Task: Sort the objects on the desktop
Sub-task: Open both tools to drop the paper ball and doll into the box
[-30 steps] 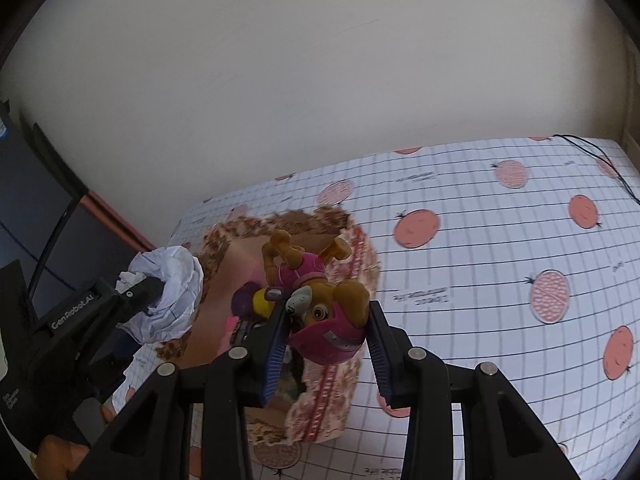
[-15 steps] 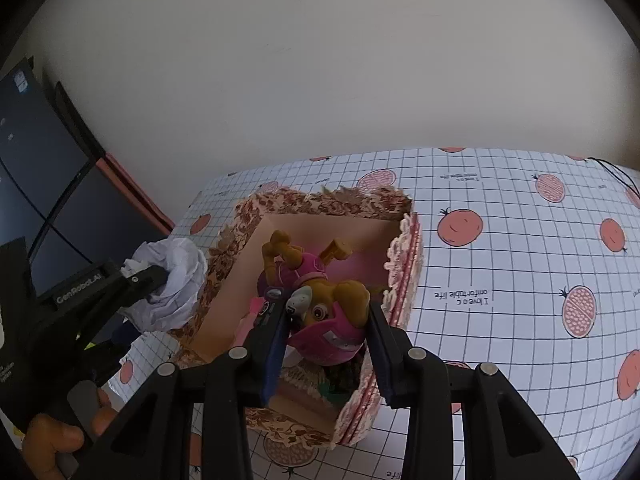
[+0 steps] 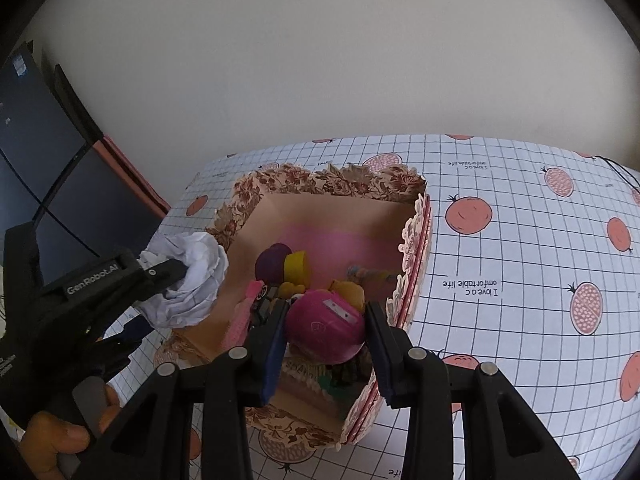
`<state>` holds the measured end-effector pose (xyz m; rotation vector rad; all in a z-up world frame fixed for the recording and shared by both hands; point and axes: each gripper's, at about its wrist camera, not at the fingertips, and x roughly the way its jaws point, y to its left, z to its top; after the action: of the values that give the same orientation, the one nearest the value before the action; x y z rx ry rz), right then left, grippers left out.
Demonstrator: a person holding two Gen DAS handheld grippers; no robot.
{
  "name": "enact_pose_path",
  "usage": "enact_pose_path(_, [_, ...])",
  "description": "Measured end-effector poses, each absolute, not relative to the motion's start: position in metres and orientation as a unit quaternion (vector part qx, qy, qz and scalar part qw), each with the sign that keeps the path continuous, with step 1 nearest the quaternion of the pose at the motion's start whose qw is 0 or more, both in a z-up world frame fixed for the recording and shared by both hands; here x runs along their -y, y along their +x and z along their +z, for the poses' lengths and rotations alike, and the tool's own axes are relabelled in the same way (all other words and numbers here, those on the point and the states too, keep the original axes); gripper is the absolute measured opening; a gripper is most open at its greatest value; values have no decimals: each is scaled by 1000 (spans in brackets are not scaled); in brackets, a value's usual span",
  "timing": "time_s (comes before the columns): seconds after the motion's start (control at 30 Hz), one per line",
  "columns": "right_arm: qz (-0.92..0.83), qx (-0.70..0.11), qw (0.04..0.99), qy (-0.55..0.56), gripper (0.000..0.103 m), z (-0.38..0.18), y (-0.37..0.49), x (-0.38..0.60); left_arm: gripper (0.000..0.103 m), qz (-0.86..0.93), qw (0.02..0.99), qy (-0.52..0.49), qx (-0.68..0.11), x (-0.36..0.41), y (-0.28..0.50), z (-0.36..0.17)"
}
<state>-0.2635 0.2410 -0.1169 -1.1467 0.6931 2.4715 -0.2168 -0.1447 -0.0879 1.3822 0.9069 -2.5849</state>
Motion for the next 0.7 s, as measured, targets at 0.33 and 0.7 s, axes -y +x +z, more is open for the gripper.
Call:
enact_pose_path(0.33, [864,-240,166,-411,41,-121,-265,-239,55,-834,38,467,-291,140,-221,-98])
enact_pose_path(0.7, [859,-240,166,-420,41,-127,-269,-237,55,-830,39,476,-289,139,-225,-103])
